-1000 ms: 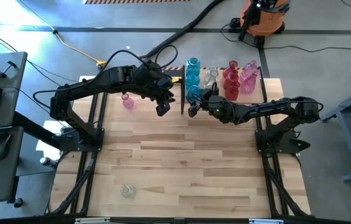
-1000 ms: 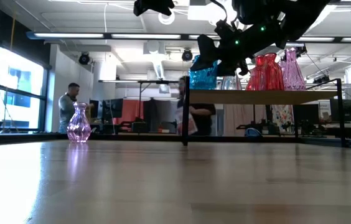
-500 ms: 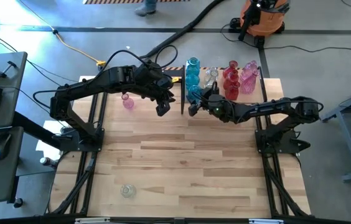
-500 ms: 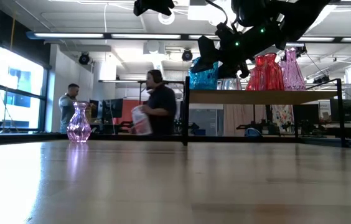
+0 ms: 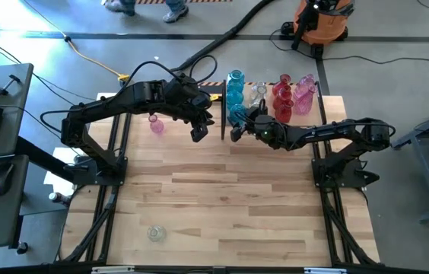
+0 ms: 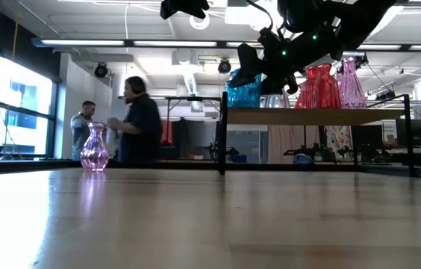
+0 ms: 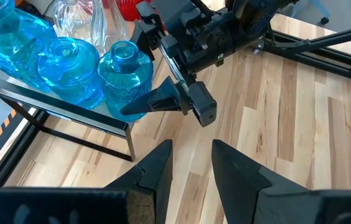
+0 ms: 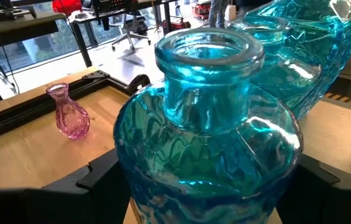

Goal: Sort vases onto shelf
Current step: Put the blue vase on the shelf aligned with the other blue vase

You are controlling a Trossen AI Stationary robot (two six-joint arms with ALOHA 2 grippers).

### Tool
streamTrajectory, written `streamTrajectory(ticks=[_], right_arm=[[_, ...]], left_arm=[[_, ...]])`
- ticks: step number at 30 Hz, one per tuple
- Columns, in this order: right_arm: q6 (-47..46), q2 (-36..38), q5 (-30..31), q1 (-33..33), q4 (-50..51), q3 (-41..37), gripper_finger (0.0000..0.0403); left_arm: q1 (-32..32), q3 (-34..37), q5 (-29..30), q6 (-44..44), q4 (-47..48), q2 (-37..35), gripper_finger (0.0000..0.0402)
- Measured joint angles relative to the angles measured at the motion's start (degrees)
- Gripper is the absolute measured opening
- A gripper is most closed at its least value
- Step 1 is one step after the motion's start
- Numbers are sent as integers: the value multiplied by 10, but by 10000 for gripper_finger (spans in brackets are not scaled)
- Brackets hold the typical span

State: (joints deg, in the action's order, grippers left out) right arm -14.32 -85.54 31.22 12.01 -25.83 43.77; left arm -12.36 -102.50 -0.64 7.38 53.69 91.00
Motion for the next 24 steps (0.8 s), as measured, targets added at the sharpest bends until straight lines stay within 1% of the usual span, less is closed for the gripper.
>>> streamTrajectory(ticks=[14,24], right_arm=[[4,0,2,0,-1,0,346],[3,1,2,0,1,0,352]], left_arm=[[0,0,0,0,0,0,104],[0,0,0,0,0,0,104]])
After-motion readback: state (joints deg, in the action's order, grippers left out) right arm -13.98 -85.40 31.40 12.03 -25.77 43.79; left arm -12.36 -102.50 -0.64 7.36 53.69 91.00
